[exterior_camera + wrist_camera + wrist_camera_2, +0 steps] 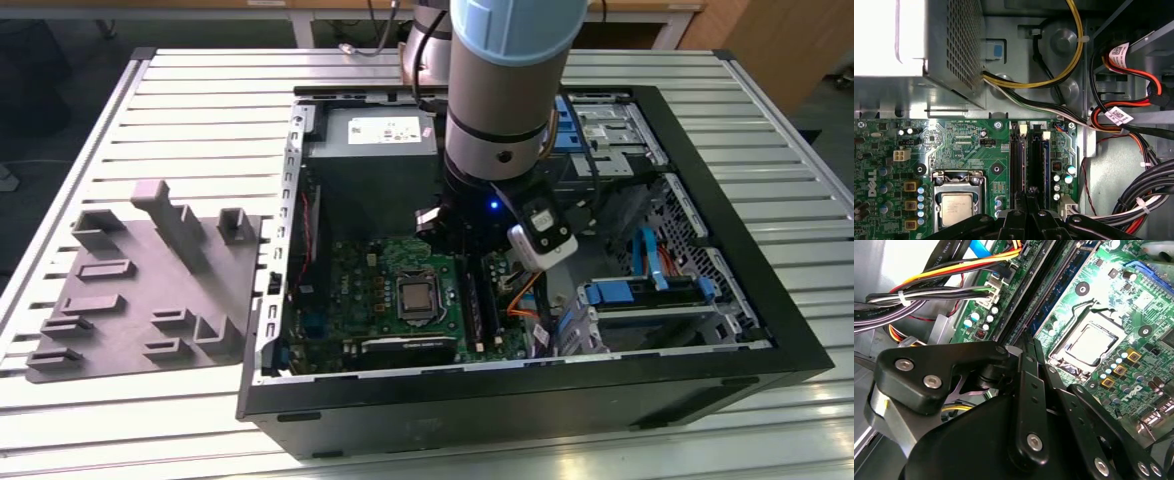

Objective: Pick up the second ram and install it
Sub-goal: 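Insert the second ram into the second slot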

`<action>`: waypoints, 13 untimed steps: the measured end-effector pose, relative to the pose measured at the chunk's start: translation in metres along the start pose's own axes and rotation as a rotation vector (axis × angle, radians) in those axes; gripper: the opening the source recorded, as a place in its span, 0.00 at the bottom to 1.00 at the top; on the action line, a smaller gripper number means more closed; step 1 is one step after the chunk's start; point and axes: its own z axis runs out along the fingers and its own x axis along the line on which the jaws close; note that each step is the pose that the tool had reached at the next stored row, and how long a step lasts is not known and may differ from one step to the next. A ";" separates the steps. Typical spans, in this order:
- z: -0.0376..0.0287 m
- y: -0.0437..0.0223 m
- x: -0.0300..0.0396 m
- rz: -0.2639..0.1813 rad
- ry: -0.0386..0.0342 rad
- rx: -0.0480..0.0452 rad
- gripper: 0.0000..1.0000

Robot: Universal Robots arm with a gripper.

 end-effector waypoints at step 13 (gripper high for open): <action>0.0038 -0.0001 0.0001 0.000 0.0000 0.0000 0.11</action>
